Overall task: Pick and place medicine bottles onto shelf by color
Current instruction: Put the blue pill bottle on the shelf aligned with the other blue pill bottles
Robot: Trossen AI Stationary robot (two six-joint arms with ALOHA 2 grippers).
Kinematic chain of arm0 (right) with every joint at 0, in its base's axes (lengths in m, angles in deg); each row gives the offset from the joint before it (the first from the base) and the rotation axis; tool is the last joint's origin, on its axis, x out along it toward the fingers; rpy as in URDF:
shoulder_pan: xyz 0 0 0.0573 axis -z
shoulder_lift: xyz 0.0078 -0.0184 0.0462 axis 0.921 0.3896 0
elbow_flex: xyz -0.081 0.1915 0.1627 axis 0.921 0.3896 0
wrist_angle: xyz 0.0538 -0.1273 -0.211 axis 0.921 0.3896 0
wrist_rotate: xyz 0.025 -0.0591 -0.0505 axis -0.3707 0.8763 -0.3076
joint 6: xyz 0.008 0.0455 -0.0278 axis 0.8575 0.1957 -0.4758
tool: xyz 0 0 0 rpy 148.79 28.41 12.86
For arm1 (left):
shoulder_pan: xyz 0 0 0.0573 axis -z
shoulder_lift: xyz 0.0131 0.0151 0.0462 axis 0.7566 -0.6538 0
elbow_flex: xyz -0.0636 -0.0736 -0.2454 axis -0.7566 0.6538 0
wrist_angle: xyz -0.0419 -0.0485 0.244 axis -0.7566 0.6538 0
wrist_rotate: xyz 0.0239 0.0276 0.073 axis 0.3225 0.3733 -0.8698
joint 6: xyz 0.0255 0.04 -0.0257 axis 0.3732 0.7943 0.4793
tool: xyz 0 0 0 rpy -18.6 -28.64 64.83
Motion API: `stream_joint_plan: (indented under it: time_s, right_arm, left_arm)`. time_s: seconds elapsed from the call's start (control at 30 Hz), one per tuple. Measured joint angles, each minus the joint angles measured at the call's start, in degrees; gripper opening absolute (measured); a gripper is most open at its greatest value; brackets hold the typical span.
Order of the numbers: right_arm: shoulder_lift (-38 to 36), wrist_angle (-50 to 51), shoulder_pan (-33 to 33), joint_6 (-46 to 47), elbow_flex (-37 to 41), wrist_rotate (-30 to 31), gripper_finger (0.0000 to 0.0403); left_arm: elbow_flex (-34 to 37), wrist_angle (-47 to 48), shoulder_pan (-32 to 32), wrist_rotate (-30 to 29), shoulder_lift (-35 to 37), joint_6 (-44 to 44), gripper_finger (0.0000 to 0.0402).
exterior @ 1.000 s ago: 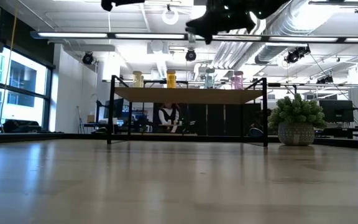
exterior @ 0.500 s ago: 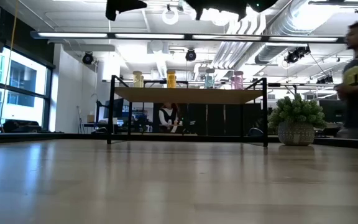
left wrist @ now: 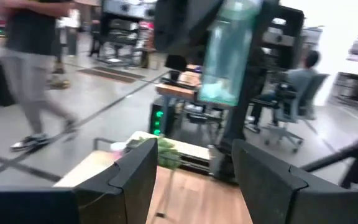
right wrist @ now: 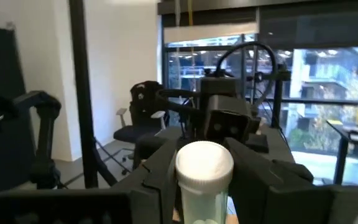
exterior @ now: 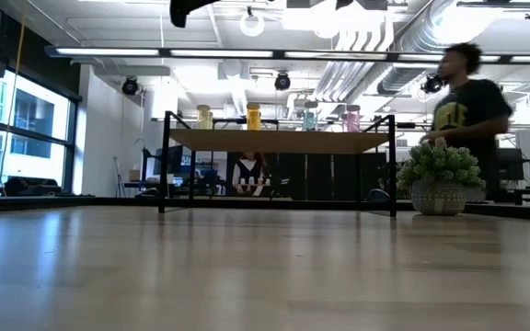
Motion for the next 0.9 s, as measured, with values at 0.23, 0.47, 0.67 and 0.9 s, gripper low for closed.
stream_joint_plan:
  time_s: [0.23, 0.47, 0.67, 0.9]
  right_arm:
    - [0.0, 4.3, -3.1, 0.6, 0.0, 6.0, 0.0104]
    - [0.0, 5.4, -5.6, 2.8, 0.0, 10.9, 0.0104]
    - [0.2, 6.0, -7.6, 2.7, 0.0, 15.2, 0.0104]
    - [0.3, 7.2, -8.8, 2.6, 0.0, 18.1, 0.0104]
  left_arm:
    - [0.0, -3.3, 0.8, 2.3, -0.3, -2.2, 0.0196]
    - [0.0, -4.1, 0.9, 2.4, -0.3, -3.6, 0.0196]
    - [0.0, -3.9, 0.9, 6.3, -0.9, -4.2, 0.0195]
    - [0.0, -4.1, 1.4, 6.6, -0.8, -4.5, 0.0173]
